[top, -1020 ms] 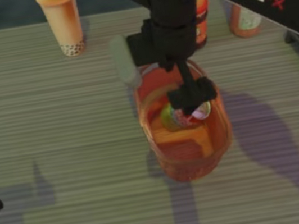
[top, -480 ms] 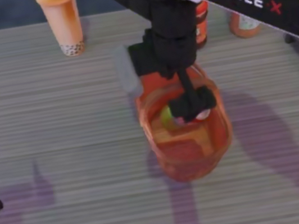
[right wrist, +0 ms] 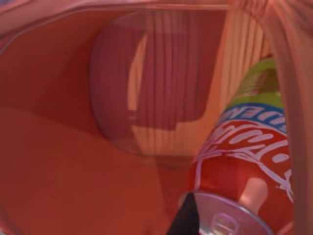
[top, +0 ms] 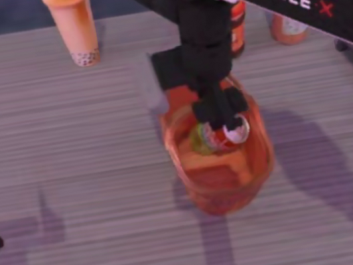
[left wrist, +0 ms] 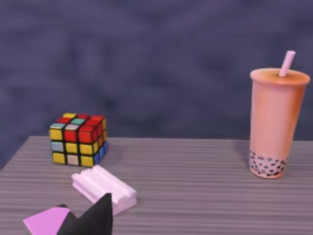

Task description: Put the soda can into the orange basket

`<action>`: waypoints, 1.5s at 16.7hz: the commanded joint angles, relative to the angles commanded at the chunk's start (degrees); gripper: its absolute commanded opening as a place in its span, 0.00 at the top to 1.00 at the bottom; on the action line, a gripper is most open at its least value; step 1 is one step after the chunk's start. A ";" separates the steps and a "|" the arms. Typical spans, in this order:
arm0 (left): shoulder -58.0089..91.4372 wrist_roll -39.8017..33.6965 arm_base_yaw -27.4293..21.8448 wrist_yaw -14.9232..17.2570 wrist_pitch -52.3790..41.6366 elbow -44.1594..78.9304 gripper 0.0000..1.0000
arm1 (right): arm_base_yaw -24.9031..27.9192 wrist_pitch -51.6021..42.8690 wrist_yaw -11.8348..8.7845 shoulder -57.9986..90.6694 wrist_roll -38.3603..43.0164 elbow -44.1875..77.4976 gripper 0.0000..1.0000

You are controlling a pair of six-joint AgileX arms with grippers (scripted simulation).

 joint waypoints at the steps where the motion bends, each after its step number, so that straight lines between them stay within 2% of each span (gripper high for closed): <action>1: 0.00 0.00 0.00 0.00 0.00 0.00 0.00 | 0.00 0.00 0.00 0.00 0.00 0.00 0.75; 4: 0.00 0.00 0.00 0.00 0.00 0.00 0.00 | 0.00 0.00 0.00 0.00 0.00 0.00 0.98; 5: 0.00 0.00 0.00 0.00 0.00 0.00 0.00 | 0.00 0.00 0.00 0.00 0.00 0.00 1.00; 25: 0.00 0.00 0.00 0.00 0.00 0.00 0.00 | 0.00 0.00 0.00 0.00 0.00 0.00 1.00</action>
